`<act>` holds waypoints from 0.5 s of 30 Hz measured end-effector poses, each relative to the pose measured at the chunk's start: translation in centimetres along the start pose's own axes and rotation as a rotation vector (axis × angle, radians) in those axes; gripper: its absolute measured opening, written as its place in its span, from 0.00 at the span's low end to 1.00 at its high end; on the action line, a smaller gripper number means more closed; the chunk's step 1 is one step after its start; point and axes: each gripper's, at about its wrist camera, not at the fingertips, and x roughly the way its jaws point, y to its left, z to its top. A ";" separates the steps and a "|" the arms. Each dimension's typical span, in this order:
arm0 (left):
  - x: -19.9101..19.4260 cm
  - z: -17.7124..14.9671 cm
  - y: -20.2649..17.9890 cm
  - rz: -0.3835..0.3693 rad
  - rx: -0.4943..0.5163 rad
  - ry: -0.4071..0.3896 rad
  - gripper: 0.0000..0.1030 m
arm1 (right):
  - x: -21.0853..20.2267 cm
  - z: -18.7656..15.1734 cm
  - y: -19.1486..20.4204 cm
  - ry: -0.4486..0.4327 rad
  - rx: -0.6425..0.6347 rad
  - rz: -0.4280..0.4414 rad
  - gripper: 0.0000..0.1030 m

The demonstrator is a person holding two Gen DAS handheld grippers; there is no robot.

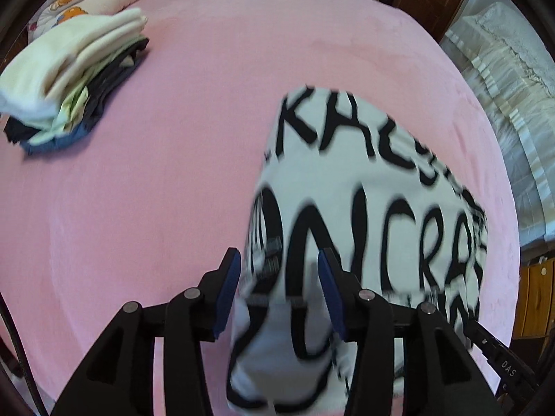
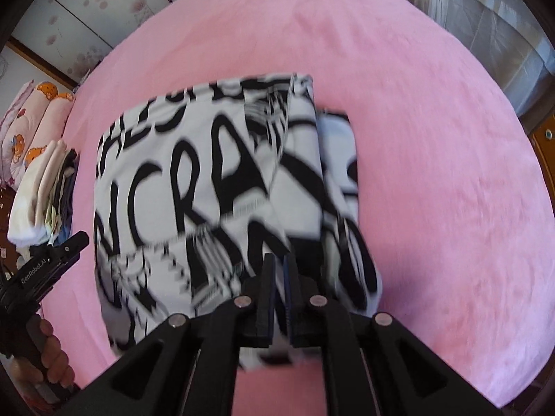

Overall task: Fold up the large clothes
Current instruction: 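Lower the folded garment back onto the bed and open both grippers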

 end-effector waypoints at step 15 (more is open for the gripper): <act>-7.6 -8.1 -2.9 0.002 0.112 0.088 0.82 | -6.3 -5.2 2.4 0.069 -0.156 -0.062 0.51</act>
